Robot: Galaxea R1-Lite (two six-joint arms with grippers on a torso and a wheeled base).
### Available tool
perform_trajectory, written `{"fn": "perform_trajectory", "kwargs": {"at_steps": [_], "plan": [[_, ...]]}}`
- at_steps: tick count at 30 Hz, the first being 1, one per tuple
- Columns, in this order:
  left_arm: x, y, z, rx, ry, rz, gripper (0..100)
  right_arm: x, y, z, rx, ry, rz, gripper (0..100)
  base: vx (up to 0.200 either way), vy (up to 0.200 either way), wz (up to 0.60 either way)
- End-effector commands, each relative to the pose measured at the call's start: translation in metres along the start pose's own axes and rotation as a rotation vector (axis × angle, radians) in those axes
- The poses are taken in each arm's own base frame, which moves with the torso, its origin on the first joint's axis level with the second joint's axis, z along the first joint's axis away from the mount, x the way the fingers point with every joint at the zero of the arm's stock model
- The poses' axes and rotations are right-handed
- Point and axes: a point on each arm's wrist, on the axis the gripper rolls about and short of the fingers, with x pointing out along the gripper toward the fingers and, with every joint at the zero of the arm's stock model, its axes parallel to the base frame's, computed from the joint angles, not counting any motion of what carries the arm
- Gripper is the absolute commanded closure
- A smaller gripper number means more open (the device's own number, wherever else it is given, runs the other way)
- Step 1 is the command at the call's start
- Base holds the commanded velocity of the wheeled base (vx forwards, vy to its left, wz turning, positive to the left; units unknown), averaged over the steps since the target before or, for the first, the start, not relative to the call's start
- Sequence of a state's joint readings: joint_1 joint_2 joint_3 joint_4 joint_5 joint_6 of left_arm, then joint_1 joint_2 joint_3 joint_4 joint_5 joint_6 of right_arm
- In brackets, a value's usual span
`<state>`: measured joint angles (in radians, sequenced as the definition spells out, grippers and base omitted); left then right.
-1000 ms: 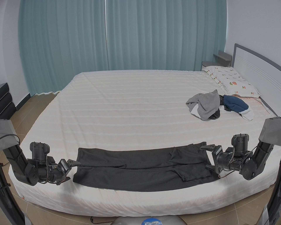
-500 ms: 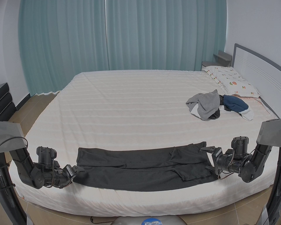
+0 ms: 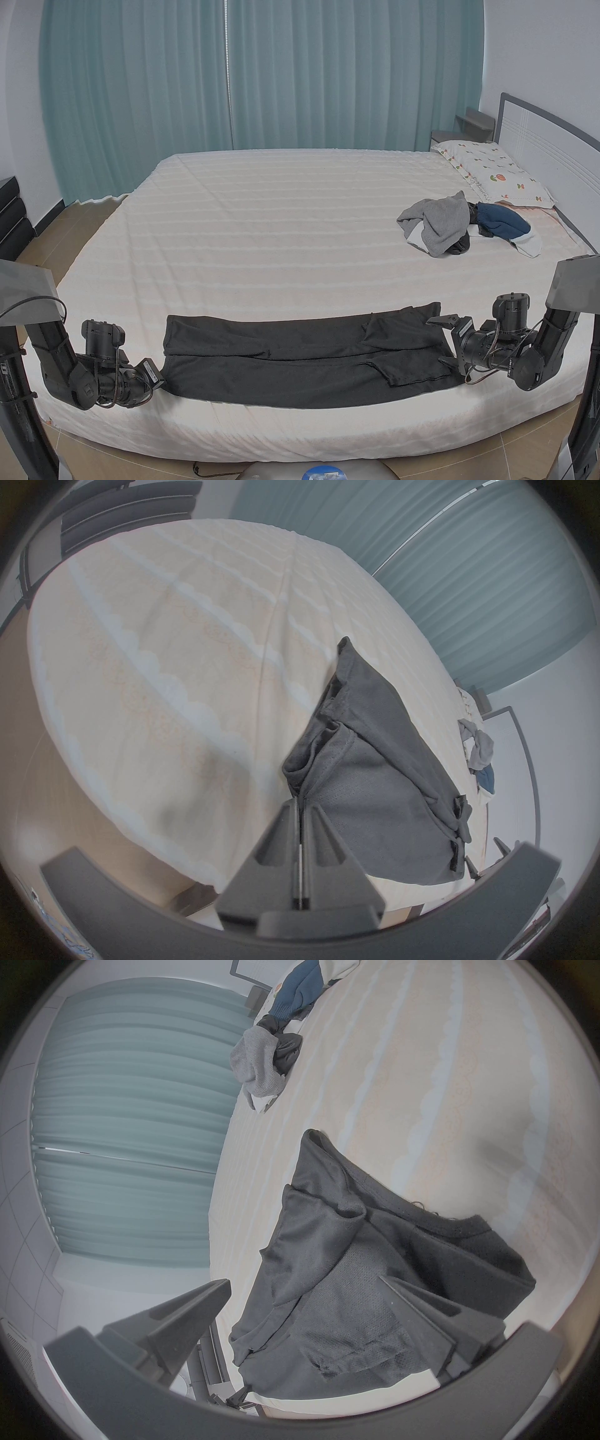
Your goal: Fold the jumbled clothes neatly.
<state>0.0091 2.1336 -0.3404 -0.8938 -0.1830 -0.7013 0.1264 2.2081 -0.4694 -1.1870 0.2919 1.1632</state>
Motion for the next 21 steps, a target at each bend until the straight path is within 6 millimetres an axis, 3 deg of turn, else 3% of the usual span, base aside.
{"fn": "perform_trajectory", "kwargs": {"at_steps": [1, 13, 14, 21], "plan": [[0.0004, 0.0025, -0.0009, 0.010, -0.006, 0.024, 100, 0.0003, -0.0008, -0.0006, -0.001, 0.002, -0.003, 0, 0.000, 0.000, 0.00], [-0.0014, 0.0037, -0.0026, 0.022, -0.017, 0.048, 100, -0.0001, -0.0014, -0.0010, -0.002, 0.003, -0.006, 0, 0.000, 0.000, 0.00], [-0.0023, 0.0037, -0.0028, 0.022, -0.018, 0.047, 0, -0.0001, -0.0014, -0.0010, -0.002, 0.003, -0.006, 0, 0.000, 0.000, 0.00], [-0.0055, 0.0034, -0.0003, 0.010, -0.034, 0.038, 0, -0.0005, -0.0012, -0.0005, 0.003, 0.002, -0.004, 0, 0.000, 0.000, 0.00]]}}
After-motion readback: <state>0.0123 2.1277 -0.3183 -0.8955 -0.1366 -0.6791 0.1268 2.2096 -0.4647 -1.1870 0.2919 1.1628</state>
